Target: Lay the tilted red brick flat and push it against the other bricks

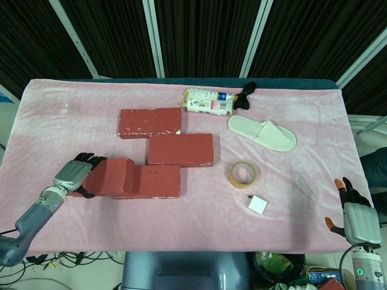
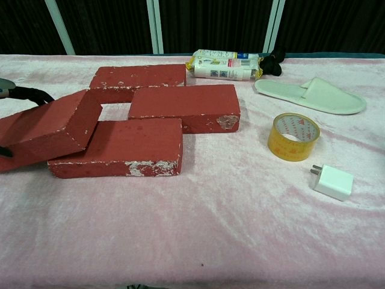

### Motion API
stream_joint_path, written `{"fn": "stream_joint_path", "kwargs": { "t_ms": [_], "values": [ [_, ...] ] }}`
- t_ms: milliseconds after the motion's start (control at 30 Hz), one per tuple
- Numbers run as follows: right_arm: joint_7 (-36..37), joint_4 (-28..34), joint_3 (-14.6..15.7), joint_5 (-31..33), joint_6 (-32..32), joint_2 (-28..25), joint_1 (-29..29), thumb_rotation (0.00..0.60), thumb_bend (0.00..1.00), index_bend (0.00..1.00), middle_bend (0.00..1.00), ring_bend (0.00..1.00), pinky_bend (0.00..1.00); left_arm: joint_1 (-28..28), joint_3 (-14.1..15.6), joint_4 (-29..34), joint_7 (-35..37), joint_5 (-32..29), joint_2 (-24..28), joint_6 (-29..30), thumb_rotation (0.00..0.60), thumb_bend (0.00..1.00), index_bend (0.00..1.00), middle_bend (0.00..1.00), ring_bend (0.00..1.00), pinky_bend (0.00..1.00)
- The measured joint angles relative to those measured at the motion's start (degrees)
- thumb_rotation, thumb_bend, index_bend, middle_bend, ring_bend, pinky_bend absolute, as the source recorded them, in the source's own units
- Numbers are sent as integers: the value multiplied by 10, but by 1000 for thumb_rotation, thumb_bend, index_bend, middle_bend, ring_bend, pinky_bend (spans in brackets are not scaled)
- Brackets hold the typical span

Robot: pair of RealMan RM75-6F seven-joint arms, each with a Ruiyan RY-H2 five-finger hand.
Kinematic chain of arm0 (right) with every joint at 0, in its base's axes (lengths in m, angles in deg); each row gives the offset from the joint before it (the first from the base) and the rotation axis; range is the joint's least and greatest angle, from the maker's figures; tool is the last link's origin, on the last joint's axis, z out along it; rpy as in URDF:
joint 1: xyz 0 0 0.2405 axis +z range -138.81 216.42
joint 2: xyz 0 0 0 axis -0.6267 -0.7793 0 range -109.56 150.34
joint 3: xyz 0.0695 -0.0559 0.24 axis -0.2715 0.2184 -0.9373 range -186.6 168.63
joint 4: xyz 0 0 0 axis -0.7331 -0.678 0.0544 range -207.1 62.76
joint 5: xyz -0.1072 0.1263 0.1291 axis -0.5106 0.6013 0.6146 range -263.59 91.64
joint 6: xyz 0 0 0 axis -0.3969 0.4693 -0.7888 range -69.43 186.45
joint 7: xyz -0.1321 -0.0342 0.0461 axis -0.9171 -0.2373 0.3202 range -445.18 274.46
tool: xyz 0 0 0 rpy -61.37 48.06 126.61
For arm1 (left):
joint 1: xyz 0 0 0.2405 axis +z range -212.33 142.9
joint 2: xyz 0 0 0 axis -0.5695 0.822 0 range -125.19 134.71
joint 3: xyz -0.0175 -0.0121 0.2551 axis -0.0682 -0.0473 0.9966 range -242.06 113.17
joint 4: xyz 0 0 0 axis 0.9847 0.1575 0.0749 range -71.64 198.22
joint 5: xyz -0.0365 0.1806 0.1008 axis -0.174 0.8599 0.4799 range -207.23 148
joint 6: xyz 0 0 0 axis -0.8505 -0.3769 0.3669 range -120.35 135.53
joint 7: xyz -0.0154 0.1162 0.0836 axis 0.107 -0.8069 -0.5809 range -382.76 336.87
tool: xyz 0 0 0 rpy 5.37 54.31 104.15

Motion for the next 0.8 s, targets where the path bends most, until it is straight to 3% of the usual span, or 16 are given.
{"fn": "stream_joint_path", "kwargs": {
  "t_ms": [800],
  "values": [
    [0, 0, 0, 1, -1, 0, 1, 600, 157, 75, 10, 153, 230, -1, 4, 2, 15, 10, 7, -2, 600, 34, 138, 187, 0, 0]
  ]
}}
